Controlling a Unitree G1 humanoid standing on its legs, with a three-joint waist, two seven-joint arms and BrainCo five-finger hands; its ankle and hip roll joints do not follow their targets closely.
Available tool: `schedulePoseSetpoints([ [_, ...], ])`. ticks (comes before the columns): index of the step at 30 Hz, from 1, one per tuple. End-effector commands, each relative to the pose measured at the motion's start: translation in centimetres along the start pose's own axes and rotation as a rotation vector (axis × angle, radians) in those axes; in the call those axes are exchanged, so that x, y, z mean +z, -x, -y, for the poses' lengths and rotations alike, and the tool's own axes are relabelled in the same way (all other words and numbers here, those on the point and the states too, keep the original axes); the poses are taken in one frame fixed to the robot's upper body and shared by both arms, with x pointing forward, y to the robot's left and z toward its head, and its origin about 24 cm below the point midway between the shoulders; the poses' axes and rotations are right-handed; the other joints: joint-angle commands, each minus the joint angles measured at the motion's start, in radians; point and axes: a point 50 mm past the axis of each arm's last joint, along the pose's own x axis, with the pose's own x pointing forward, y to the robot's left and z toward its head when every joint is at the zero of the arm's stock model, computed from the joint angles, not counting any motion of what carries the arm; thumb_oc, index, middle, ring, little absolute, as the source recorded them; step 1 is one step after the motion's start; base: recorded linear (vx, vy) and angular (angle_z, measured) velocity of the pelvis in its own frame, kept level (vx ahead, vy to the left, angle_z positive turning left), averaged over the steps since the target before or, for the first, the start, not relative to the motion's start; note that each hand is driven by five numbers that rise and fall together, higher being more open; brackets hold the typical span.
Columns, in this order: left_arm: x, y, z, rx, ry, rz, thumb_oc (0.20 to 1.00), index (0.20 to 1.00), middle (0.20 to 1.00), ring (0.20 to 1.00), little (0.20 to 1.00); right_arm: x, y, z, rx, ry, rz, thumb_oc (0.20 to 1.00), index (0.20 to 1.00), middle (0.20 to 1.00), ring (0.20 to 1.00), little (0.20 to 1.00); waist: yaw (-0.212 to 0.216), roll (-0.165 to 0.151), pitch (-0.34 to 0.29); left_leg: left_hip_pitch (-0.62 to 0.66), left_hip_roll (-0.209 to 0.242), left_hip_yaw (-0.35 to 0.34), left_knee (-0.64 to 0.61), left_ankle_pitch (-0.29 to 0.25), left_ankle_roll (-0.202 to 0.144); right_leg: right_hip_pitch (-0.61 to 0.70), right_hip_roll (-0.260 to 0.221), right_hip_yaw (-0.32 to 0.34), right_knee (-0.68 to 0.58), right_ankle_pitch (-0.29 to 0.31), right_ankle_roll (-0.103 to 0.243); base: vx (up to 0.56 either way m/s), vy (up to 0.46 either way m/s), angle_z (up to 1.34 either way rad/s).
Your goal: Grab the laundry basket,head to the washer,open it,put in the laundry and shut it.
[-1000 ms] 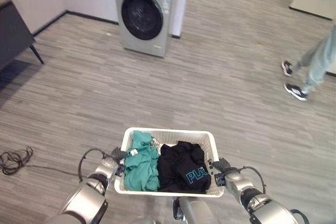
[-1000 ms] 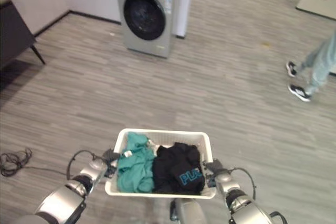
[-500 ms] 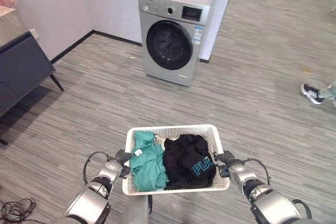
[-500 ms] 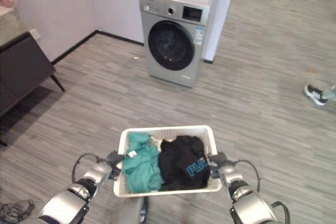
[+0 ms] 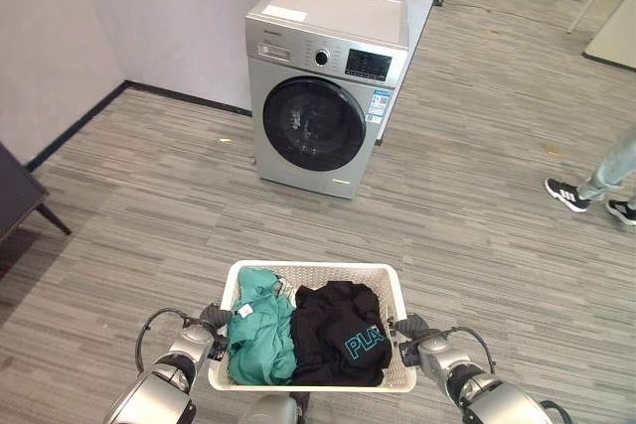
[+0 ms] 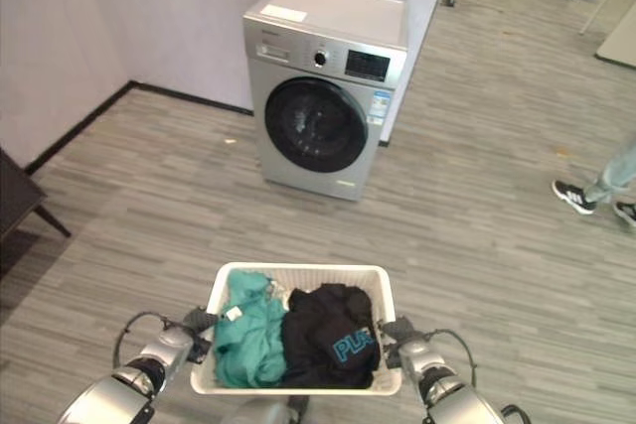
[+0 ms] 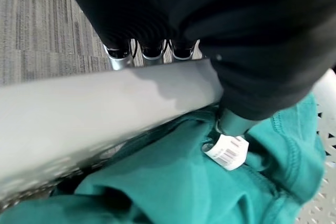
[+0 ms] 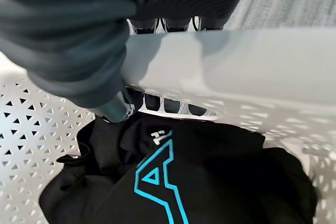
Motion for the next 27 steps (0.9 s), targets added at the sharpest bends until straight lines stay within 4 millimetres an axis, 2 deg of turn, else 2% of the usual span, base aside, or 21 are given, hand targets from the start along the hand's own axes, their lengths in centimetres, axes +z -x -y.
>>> schedulePoseSetpoints([
  [1, 2.6, -0.1, -0.5, 0.009, 0.065, 0.086, 0.200, 0.200, 0.200, 0.200, 0.200, 6.0, 0.1, -0.1, 0.096, -0.088, 0.223, 0.200, 0.200, 0.200, 0.200, 0.200, -0.007, 0.035, 0.026, 0.001, 0.061, -0.043, 0.080, -0.066, -0.046, -0.096, 0.036, -0.014, 0.002, 0.259, 0.004, 0.12, 0.217, 0.21],
  [3, 2.5, -0.2, -0.4, 0.009, 0.061, 0.082, 0.200, 0.200, 0.200, 0.200, 0.200, 6.0, 0.1, -0.2, 0.095, -0.082, 0.223, 0.200, 0.200, 0.200, 0.200, 0.200, -0.015, 0.049, 0.035, 0.036, 0.071, -0.044, 0.070, -0.078, -0.040, -0.136, 0.036, -0.067, 0.045, 0.247, 0.001, 0.17, 0.183, 0.24],
  [5, 2.5, -0.2, -0.5, 0.008, 0.060, 0.073, 0.200, 0.200, 0.200, 0.200, 0.200, 5.9, 0.1, -0.2, 0.101, -0.072, 0.218, 0.200, 0.200, 0.200, 0.200, 0.200, -0.029, 0.047, 0.037, 0.072, 0.064, -0.066, 0.052, -0.086, -0.037, -0.190, 0.071, -0.078, -0.005, 0.210, -0.013, 0.24, 0.107, 0.07],
  [7, 2.5, -0.2, -0.7, 0.009, 0.067, 0.069, 0.200, 0.200, 0.200, 0.200, 0.200, 6.1, 0.1, -0.2, 0.101, -0.064, 0.225, 0.200, 0.200, 0.200, 0.200, 0.200, -0.038, 0.031, 0.043, 0.104, 0.050, -0.075, 0.033, -0.100, -0.043, -0.224, 0.054, -0.130, -0.172, 0.202, -0.021, 0.27, 0.016, 0.18],
  [9, 2.8, -0.2, -0.9, 0.016, 0.074, 0.083, 0.200, 0.200, 0.200, 0.200, 0.200, 6.5, 0.2, -0.1, 0.097, -0.055, 0.236, 0.200, 0.200, 0.200, 0.200, 0.200, -0.059, 0.014, 0.061, 0.139, 0.039, -0.086, 0.028, -0.125, -0.056, -0.253, 0.032, -0.158, -0.365, 0.243, -0.010, 0.26, -0.037, 0.24],
  [10, 2.8, -0.2, -0.9, 0.016, 0.074, 0.083, 0.200, 0.200, 0.200, 0.200, 0.200, 6.5, 0.2, -0.1, 0.097, -0.054, 0.236, 0.200, 0.200, 0.200, 0.200, 0.200, -0.059, 0.018, 0.065, 0.146, 0.043, -0.088, 0.028, -0.129, -0.057, -0.244, 0.036, -0.160, -0.371, 0.244, -0.011, 0.34, -0.059, 0.06],
  [11, 3.2, -0.2, -1.0, 0.023, 0.076, 0.097, 0.200, 0.200, 0.200, 0.200, 0.200, 7.1, 0.2, 0.0, 0.092, -0.048, 0.251, 0.200, 0.200, 0.200, 0.200, 0.200, -0.074, 0.011, 0.075, 0.167, 0.046, -0.102, 0.034, -0.156, -0.069, -0.280, 0.018, -0.139, -0.474, 0.280, 0.005, 0.24, -0.042, 0.05],
  [12, 3.2, -0.2, -1.0, 0.022, 0.077, 0.097, 0.200, 0.200, 0.200, 0.200, 0.200, 7.1, 0.2, 0.0, 0.091, -0.047, 0.251, 0.200, 0.200, 0.200, 0.200, 0.200, -0.074, 0.014, 0.078, 0.172, 0.050, -0.102, 0.035, -0.160, -0.070, -0.273, 0.022, -0.141, -0.477, 0.280, 0.005, 0.44, -0.108, 0.59],
  [13, 3.5, -0.2, -0.8, 0.019, 0.073, 0.105, 0.200, 0.200, 0.200, 0.200, 0.200, 7.1, 0.2, 0.1, 0.091, -0.041, 0.252, 0.200, 0.200, 0.200, 0.200, 0.200, -0.075, -0.006, 0.077, 0.189, 0.049, -0.121, 0.056, -0.174, -0.080, -0.260, 0.021, -0.115, -0.497, 0.302, 0.009, 0.31, -0.101, 0.51],
  [14, 4.0, -0.2, -0.6, 0.019, 0.084, 0.123, 0.200, 0.200, 0.200, 0.200, 0.200, 7.0, 0.2, 0.5, 0.081, -0.047, 0.251, 0.200, 0.200, 0.200, 0.200, 0.200, -0.078, -0.014, 0.077, 0.192, 0.045, -0.134, 0.076, -0.184, -0.082, -0.254, 0.022, -0.092, -0.493, 0.322, 0.002, 0.40, -0.147, 0.55],
  [16, 4.2, -0.2, -0.2, 0.011, 0.082, 0.128, 0.200, 0.200, 0.200, 0.200, 0.200, 6.6, 0.2, 0.8, 0.073, -0.054, 0.239, 0.200, 0.200, 0.200, 0.200, 0.200, -0.081, -0.015, 0.072, 0.200, 0.054, -0.147, 0.091, -0.184, -0.089, -0.245, 0.027, -0.087, -0.488, 0.319, -0.008, 0.27, -0.110, 0.49],
  [18, 4.5, -0.2, 0.6, -0.003, 0.116, 0.144, 0.200, 0.200, 0.200, 0.200, 0.200, 5.5, 0.1, 1.4, 0.063, -0.061, 0.214, 0.200, 0.200, 0.200, 0.200, 0.200, -0.086, -0.013, 0.049, 0.194, 0.076, -0.176, 0.193, -0.135, -0.129, -0.203, 0.048, -0.122, -0.486, 0.307, -0.033, 0.40, -0.134, 0.78],
  [19, 4.6, -0.1, 0.8, -0.009, 0.124, 0.146, 0.200, 0.200, 0.200, 0.200, 0.200, 5.5, 0.2, 1.6, 0.061, -0.060, 0.218, 0.200, 0.200, 0.200, 0.200, 0.200, -0.086, -0.010, 0.047, 0.163, 0.088, -0.169, 0.266, -0.078, -0.163, -0.179, 0.054, -0.142, -0.496, 0.298, -0.043, 0.21, -0.052, 0.80],
  [20, 4.6, -0.1, 0.8, -0.010, 0.124, 0.146, 0.200, 0.200, 0.200, 0.200, 0.200, 5.5, 0.2, 1.6, 0.060, -0.060, 0.217, 0.200, 0.200, 0.200, 0.200, 0.200, -0.088, -0.008, 0.047, 0.161, 0.089, -0.170, 0.270, -0.081, -0.163, -0.179, 0.055, -0.144, -0.497, 0.298, -0.043, 0.16, -0.068, 0.75],
  [21, 5.7, -0.1, 1.1, -0.021, 0.129, 0.174, 0.200, 0.200, 0.200, 0.200, 0.200, 5.5, 0.2, 1.9, 0.054, -0.053, 0.220, 0.200, 0.200, 0.200, 0.200, 0.200, -0.068, -0.020, 0.076, 0.033, 0.077, -0.151, 0.450, -0.013, -0.199, -0.133, 0.040, -0.152, -0.519, 0.289, -0.056, 0.12, -0.087, 0.72],
  [23, 6.2, -0.1, 0.6, -0.006, 0.157, 0.185, 0.200, 0.200, 0.200, 0.200, 0.200, 5.7, 0.2, 1.9, 0.056, -0.046, 0.224, 0.200, 0.200, 0.200, 0.200, 0.200, -0.044, -0.029, 0.093, -0.018, 0.072, -0.110, 0.494, -0.028, -0.168, -0.102, 0.044, -0.152, -0.532, 0.277, -0.064, 0.18, -0.104, 0.09],
  [24, 6.7, -0.1, 0.6, -0.010, 0.147, 0.185, 0.200, 0.200, 0.200, 0.200, 0.200, 5.3, 0.1, 2.6, 0.035, -0.045, 0.198, 0.200, 0.200, 0.200, 0.200, 0.200, -0.026, -0.035, 0.094, -0.054, 0.095, -0.056, 0.387, -0.055, -0.151, -0.074, 0.034, -0.170, -0.557, 0.264, -0.061, 0.20, -0.042, -0.34],
  [26, 6.8, -0.1, 0.8, -0.017, 0.123, 0.173, 0.200, 0.200, 0.200, 0.200, 0.200, 4.8, 0.0, 3.0, 0.019, -0.053, 0.168, 0.200, 0.200, 0.200, 0.200, 0.200, -0.014, -0.030, 0.080, -0.059, 0.099, -0.026, 0.190, -0.095, -0.136, -0.062, 0.033, -0.190, -0.575, 0.256, -0.048, 0.21, 0.049, -0.20],
  [27, 6.8, -0.2, 0.8, -0.014, 0.098, 0.170, 0.200, 0.200, 0.200, 0.200, 0.200, 4.4, -0.1, 3.3, 0.007, -0.045, 0.155, 0.200, 0.200, 0.200, 0.200, 0.200, -0.003, -0.008, 0.074, -0.065, 0.126, -0.025, 0.006, -0.009, -0.140, -0.047, 0.054, -0.192, -0.586, 0.243, -0.042, 0.17, 0.081, -0.06],
])
